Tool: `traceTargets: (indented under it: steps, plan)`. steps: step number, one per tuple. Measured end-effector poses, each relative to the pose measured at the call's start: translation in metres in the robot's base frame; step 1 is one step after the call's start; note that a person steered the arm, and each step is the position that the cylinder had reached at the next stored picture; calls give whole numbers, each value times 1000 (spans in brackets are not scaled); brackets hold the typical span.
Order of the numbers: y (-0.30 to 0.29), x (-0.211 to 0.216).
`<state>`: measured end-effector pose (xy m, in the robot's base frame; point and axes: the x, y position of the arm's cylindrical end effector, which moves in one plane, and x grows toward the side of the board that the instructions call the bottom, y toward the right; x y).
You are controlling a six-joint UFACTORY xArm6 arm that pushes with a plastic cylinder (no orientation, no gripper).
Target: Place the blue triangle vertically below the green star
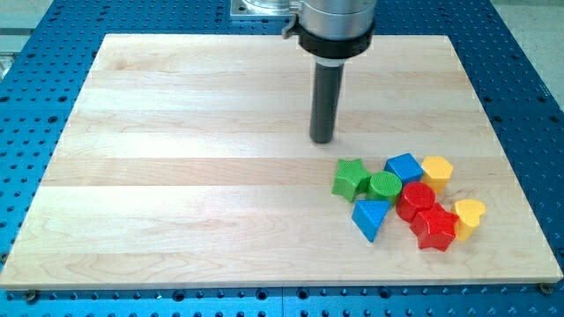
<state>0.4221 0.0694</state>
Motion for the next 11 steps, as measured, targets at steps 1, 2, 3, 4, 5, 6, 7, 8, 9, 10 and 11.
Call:
traceTargets:
  steps: [1,2,3,4,5,6,7,8,9,10,11]
  plan:
    - [56,0]
    - [106,-2]
    - [127,39]
    - [173,106]
    - [220,129]
    - [226,153]
    - [114,183]
    - [57,178]
    - [59,150]
    - [40,106]
    - [24,117]
